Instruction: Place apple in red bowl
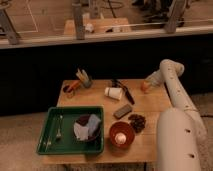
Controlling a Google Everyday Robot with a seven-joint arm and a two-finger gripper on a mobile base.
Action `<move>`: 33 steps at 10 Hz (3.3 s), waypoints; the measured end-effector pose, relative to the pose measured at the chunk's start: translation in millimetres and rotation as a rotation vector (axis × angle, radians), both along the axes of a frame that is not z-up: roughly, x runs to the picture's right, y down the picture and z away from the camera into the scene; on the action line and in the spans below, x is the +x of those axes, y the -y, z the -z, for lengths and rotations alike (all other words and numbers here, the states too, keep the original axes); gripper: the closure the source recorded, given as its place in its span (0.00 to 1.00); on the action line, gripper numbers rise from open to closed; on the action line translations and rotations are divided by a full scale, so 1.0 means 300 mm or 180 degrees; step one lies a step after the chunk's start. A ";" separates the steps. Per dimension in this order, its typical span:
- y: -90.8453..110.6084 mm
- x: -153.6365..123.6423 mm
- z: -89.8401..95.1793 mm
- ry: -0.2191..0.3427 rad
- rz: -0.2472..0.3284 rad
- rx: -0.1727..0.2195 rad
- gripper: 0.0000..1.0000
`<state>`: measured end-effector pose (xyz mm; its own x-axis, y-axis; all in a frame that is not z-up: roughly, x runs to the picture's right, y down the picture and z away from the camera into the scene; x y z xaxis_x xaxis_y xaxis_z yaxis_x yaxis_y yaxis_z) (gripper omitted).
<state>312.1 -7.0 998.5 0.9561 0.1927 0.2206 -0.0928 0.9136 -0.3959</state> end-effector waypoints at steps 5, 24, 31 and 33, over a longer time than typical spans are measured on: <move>-0.005 0.001 0.032 0.0147 0.0027 0.0000 1.00; -0.035 0.033 0.617 0.1201 -0.0052 0.0579 1.00; -0.054 -0.022 0.723 0.1676 0.0112 0.0668 1.00; -0.098 -0.033 0.809 0.1966 0.0177 0.0659 1.00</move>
<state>302.1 22.3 755.8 0.6490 0.0410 0.7597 0.1450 0.9736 -0.1764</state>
